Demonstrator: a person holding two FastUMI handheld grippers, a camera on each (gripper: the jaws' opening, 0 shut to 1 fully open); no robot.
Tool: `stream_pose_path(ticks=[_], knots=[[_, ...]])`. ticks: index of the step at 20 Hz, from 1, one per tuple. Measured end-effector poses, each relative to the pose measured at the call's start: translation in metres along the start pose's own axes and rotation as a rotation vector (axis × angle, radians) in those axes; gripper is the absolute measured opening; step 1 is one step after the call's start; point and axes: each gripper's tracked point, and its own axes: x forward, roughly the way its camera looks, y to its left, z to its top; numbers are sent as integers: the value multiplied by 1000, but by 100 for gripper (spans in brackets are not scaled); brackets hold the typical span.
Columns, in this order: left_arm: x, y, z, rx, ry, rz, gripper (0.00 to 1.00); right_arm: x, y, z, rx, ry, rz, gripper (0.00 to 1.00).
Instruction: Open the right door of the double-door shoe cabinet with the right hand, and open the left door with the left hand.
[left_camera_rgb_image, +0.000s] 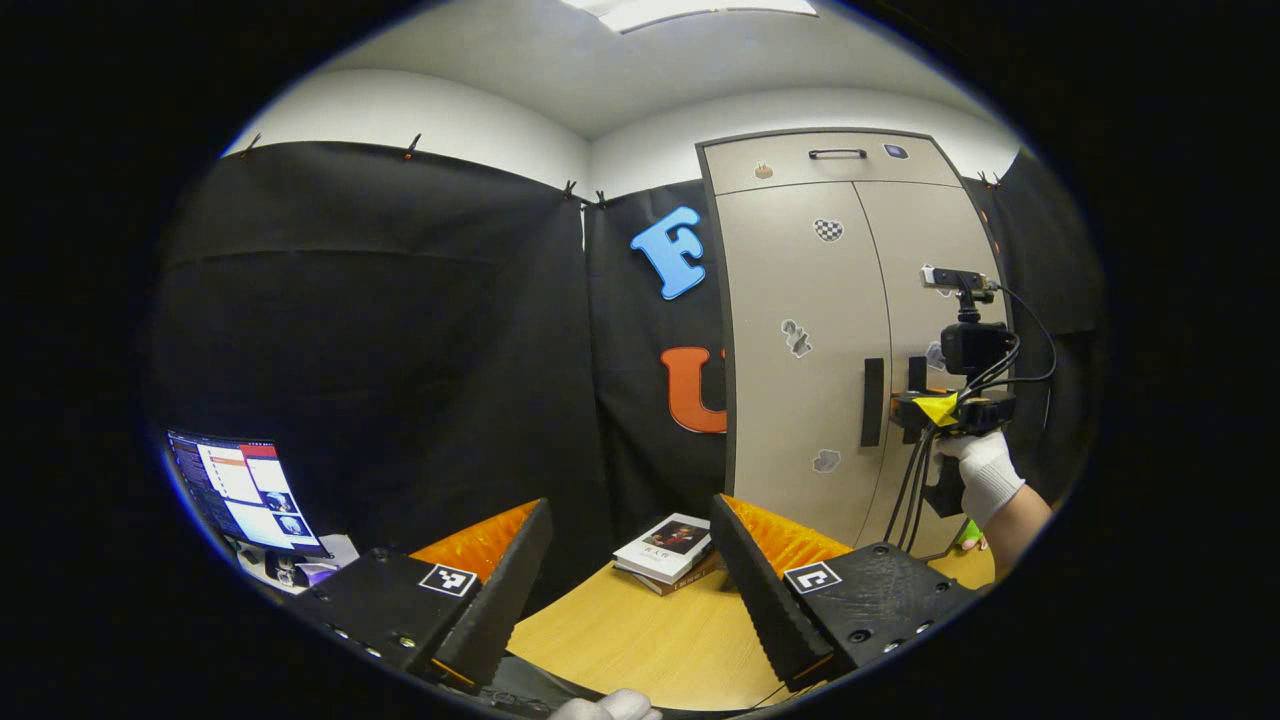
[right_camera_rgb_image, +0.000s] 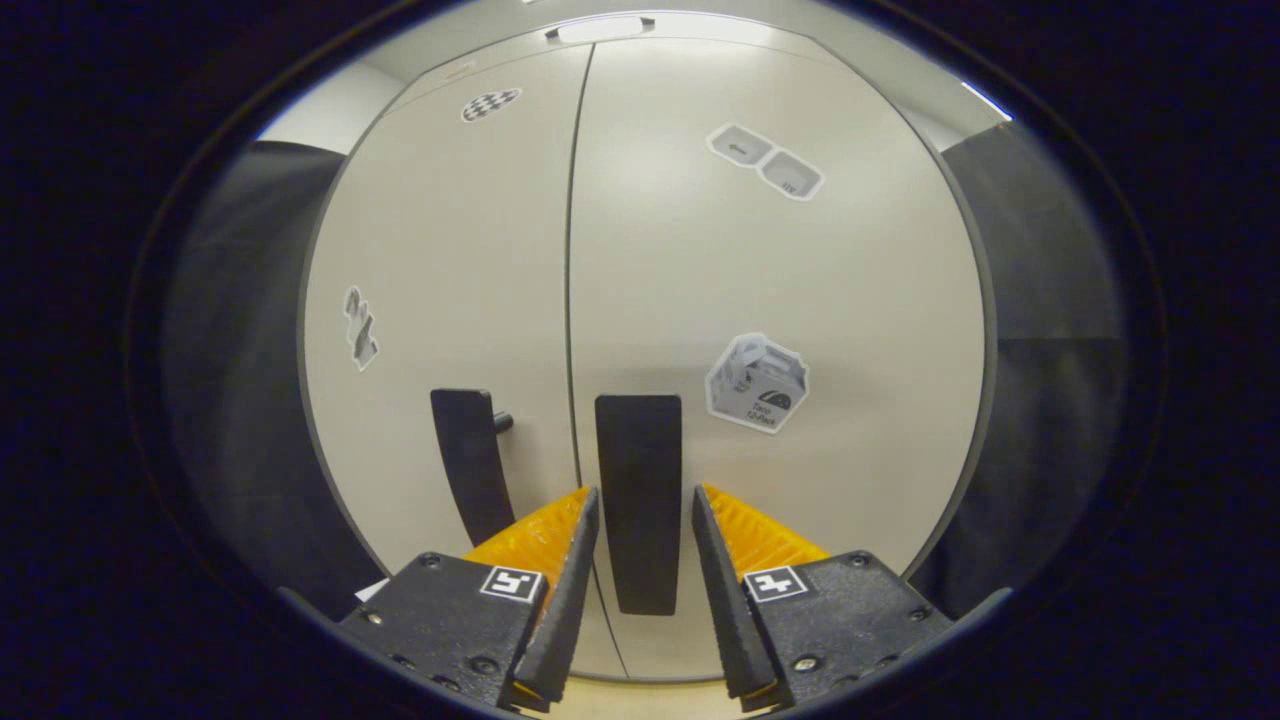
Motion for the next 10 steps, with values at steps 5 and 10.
stream_pose_path(ticks=[5, 10], knots=[[-2, 2, -1, -13, -5, -7, 95, -1, 0, -1, -16, 17, 2, 35], [-7, 4, -1, -24, -10, -26, 96, -13, 0, -4, -13, 27, 32, 28]])
